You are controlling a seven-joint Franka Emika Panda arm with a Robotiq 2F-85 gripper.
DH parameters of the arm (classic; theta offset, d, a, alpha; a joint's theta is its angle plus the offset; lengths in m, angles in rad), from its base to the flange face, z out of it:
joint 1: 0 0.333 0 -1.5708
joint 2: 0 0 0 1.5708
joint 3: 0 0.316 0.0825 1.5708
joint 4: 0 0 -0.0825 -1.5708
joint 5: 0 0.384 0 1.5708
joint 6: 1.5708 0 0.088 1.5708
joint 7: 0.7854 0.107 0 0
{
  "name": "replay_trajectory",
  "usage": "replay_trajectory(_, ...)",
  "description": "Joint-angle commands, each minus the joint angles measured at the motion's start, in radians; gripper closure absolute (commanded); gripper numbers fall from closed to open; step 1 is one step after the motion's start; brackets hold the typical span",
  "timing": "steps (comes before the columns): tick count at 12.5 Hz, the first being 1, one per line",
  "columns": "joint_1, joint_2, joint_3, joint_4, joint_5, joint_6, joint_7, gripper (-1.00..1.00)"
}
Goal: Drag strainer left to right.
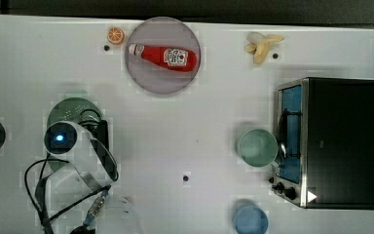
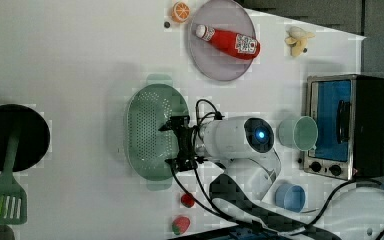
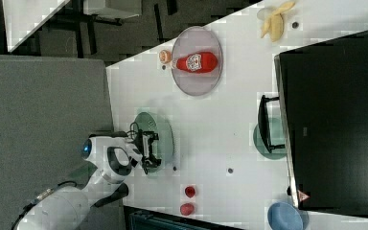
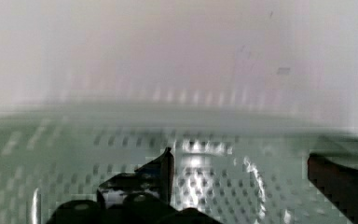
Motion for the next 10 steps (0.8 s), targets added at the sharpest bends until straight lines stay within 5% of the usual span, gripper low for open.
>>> replay_trajectory(1, 0.017, -0.031, -0.044, 0.029, 0.002, 0.012, 0.04, -1.0)
replay_trajectory(10, -0.004, -0.109, -0.16, -0.074, 0.0, 0.018, -0.034, -1.0)
